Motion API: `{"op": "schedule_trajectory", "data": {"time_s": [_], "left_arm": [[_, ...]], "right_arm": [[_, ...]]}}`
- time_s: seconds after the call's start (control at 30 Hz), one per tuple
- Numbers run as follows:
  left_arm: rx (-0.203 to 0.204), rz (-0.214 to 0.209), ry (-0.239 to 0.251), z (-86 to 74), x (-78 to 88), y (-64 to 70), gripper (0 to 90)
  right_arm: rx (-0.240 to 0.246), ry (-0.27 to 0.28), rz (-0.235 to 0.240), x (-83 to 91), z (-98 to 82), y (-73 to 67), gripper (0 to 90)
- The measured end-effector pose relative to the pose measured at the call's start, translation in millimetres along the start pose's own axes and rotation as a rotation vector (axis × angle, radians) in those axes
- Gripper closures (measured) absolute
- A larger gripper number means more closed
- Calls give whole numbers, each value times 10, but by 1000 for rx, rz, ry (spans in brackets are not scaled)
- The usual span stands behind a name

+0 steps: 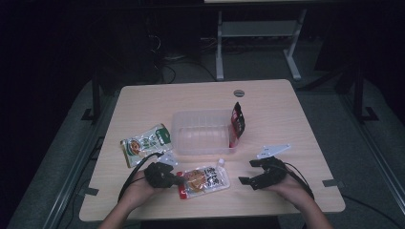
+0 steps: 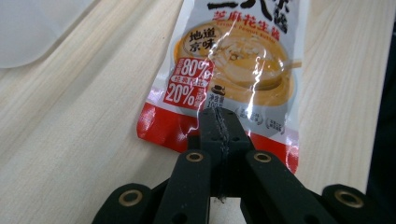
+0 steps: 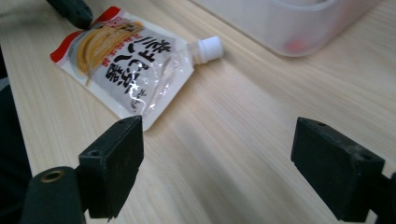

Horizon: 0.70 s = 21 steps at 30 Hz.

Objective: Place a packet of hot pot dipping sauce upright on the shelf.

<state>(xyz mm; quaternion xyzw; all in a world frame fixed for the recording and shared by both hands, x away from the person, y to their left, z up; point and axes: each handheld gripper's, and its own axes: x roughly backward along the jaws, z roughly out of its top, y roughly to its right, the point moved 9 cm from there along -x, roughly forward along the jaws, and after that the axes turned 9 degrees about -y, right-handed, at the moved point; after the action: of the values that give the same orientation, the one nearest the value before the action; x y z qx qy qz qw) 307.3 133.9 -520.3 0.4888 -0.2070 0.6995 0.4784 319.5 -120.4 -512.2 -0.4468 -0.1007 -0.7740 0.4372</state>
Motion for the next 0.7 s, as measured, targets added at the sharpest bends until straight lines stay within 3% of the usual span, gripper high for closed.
{"op": "schedule_trajectory", "data": {"time_s": [0.47,0.7], "left_arm": [[-3,-4,-32,-12,-53,-13,898],[-1,-4,-30,-12,-53,-13,898]], "right_arm": [[1,-44,119,-240,147,-231,233],[6,-101,143,-413,206,-312,267]]}}
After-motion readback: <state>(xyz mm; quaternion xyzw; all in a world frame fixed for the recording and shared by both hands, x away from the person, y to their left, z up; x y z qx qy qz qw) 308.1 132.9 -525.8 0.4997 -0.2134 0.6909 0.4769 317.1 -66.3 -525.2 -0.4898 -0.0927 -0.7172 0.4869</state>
